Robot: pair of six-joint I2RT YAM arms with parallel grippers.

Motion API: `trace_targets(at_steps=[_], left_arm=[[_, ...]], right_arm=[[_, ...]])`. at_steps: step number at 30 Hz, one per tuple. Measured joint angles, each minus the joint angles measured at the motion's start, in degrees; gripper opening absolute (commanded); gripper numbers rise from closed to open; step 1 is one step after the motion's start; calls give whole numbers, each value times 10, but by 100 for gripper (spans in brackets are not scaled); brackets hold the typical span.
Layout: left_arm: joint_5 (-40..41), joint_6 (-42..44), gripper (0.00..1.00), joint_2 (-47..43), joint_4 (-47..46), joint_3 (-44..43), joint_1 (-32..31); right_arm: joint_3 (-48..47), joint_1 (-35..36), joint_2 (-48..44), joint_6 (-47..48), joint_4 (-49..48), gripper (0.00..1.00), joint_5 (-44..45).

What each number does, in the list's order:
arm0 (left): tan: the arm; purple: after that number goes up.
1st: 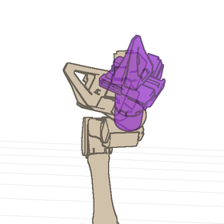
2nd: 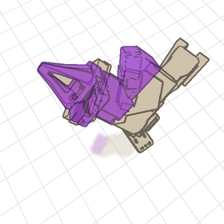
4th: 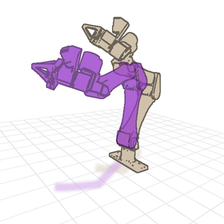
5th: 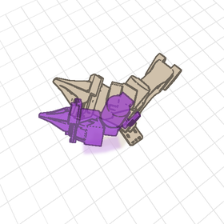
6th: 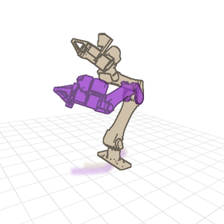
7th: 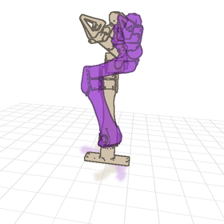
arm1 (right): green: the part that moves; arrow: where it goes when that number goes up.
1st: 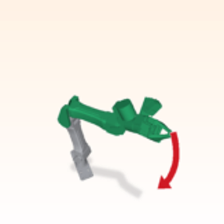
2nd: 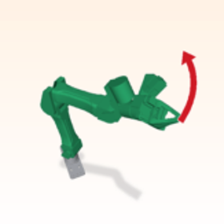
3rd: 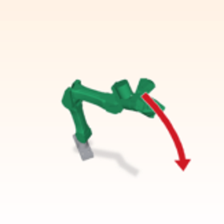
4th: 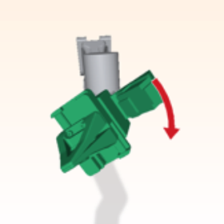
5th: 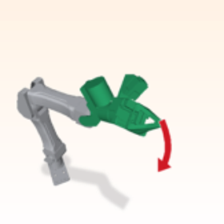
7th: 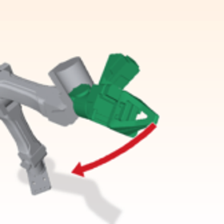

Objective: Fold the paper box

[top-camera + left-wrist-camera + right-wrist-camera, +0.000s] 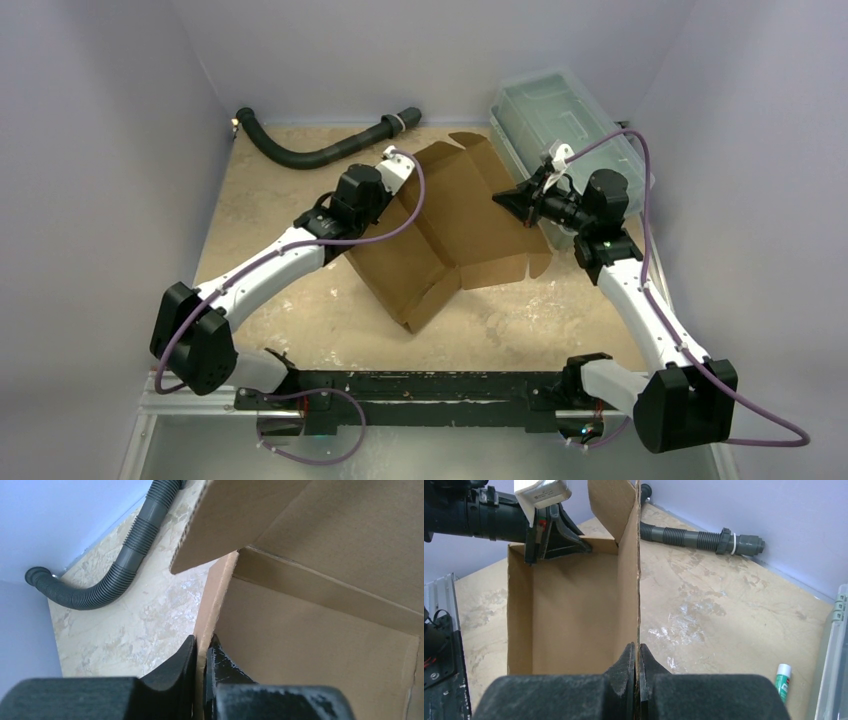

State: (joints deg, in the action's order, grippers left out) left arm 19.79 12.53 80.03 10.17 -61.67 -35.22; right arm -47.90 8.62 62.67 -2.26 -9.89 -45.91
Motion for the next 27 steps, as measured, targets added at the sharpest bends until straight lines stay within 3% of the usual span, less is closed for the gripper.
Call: trace_targets(at_steps=[4, 8, 13, 21, 27], left_arm=[[1, 17, 1, 2, 1, 0, -2], [-1, 10, 31, 4, -4, 0, -2], [-7, -23, 56, -5, -6, 1, -2], [-8, -37, 63, -100, 19, 7, -2], [-23, -27, 66, -110, 53, 19, -2]], right_arm=[[0, 0, 0, 3, 0, 0, 0], [0, 0, 0, 4, 0, 0, 0], [0, 0, 0, 8, 0, 0, 2], [0, 0, 0, 17, 1, 0, 4], [0, 0, 0, 24, 1, 0, 3]])
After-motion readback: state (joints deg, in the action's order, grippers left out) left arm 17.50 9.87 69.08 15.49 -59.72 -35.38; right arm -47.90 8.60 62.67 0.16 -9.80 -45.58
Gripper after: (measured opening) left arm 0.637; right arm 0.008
